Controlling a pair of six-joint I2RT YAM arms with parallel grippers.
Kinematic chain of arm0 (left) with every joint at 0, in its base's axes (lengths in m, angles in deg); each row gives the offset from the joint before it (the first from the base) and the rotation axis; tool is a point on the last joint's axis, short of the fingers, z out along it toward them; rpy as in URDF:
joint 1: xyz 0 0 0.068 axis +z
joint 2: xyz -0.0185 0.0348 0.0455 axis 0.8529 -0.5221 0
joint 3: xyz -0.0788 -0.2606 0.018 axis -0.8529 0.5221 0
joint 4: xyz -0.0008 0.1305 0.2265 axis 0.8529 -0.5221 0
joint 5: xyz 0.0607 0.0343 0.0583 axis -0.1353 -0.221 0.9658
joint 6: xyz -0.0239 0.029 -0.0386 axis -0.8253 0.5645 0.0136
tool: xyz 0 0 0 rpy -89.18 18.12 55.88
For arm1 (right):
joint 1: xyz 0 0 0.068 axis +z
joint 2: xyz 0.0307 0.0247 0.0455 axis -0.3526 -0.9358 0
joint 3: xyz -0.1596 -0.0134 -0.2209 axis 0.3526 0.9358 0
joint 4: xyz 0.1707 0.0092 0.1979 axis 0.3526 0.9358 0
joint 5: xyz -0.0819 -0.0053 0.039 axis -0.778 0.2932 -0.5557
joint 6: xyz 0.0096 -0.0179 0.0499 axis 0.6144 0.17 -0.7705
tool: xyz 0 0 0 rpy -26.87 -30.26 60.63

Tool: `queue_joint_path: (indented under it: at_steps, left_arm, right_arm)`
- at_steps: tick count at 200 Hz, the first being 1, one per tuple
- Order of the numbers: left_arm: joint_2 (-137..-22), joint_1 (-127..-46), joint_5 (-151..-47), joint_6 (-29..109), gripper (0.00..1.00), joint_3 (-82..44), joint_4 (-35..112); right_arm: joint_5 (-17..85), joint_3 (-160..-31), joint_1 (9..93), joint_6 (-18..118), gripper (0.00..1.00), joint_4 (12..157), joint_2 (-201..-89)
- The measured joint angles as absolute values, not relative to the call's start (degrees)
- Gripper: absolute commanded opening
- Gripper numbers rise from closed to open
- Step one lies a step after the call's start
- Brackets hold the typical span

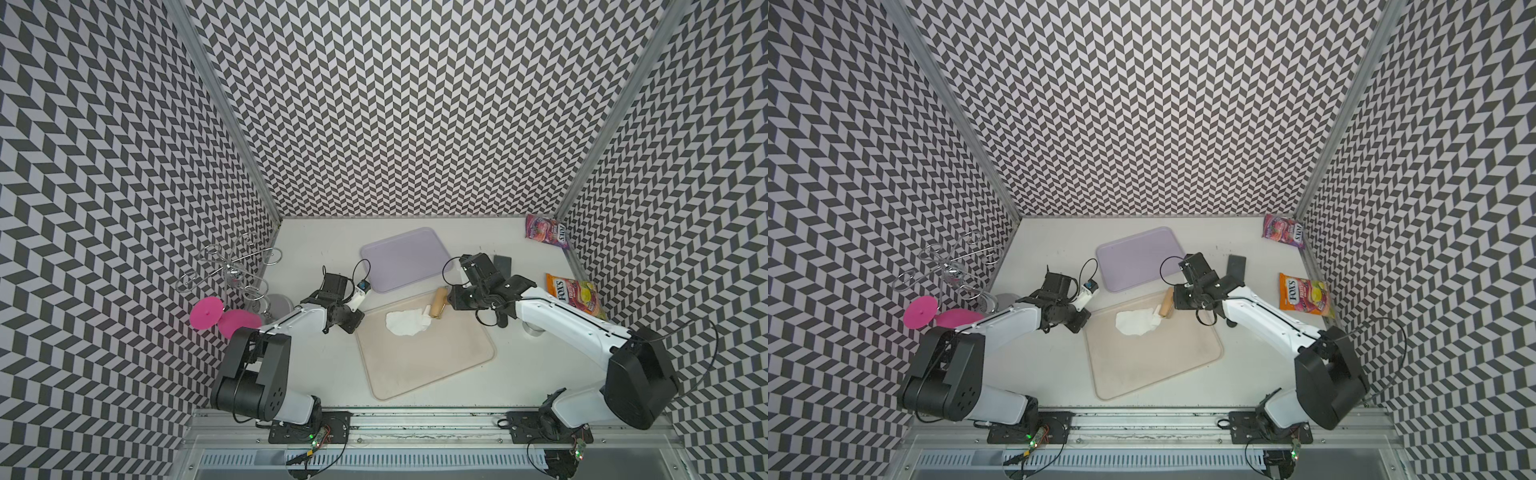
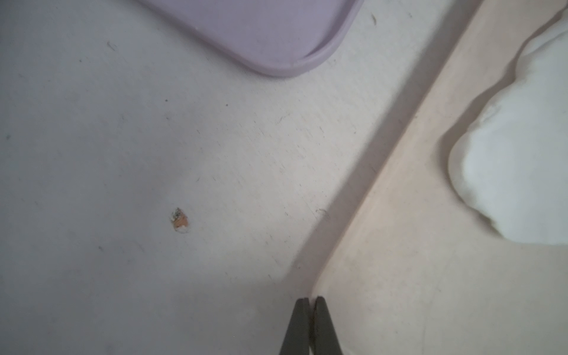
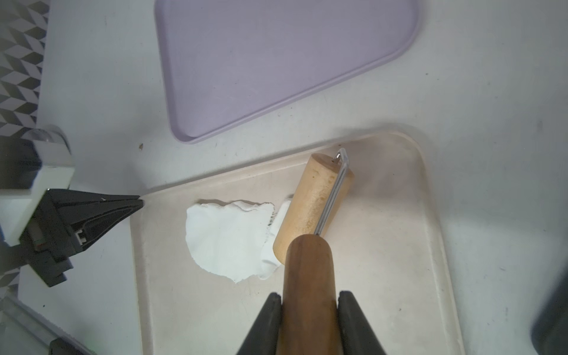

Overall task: Roll out the dumpling wrappers from the dough
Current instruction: Flatten out the dough on the work surface.

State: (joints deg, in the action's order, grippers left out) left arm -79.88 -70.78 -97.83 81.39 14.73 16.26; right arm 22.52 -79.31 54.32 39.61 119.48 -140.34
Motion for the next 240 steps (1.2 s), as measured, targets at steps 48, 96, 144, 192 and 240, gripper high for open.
queue_joint_path:
  at_steps: [48,96,144,192,240]
  left_arm:
    - [-79.26,-70.78,-97.91,81.39,0.0,15.05,16.15]
    - [-78.85,-70.78,-98.13,81.42,0.0,15.38,15.93]
    - [-78.85,-70.78,-98.24,81.42,0.0,15.38,15.91]
    - [-78.81,-70.78,-98.24,81.42,0.0,15.38,15.84]
    - [-78.7,-70.78,-98.22,81.42,0.0,15.6,15.82]
  right_arm:
    - [16.24,-84.12,52.92,42.19,0.0,129.12,-140.27]
    - [31.17,-91.07,54.73,48.63,0.0,133.44,-140.45]
    - [42.84,-94.89,62.76,51.32,0.0,131.48,-146.24]
    - [45.71,-93.74,63.19,51.74,0.0,128.18,-152.97]
    - [45.01,-90.26,62.82,52.31,0.0,125.05,-153.02]
